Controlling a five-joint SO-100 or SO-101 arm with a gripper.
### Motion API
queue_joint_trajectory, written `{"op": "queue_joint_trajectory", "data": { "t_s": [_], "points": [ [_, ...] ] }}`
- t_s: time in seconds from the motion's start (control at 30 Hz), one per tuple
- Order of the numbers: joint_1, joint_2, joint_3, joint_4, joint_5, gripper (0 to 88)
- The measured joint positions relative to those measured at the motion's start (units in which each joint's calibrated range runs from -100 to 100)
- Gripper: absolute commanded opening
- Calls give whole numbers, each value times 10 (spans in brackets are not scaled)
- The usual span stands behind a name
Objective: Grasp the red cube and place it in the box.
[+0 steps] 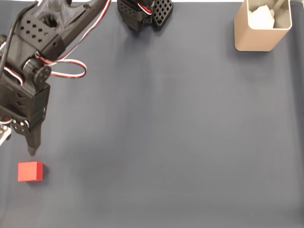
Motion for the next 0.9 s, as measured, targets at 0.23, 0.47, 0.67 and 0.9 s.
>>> {"op": "queue_joint_trajectory", "data": {
  "t_s": [0.23,0.47,0.67,0.9],
  "points": [
    [-1,50,-53,0,4,313],
    [-1,89,-87,-3,8,366],
    [-1,133,-129,-6,8,392],
    [-3,194,-184,-10,8,411]
  ]
}}
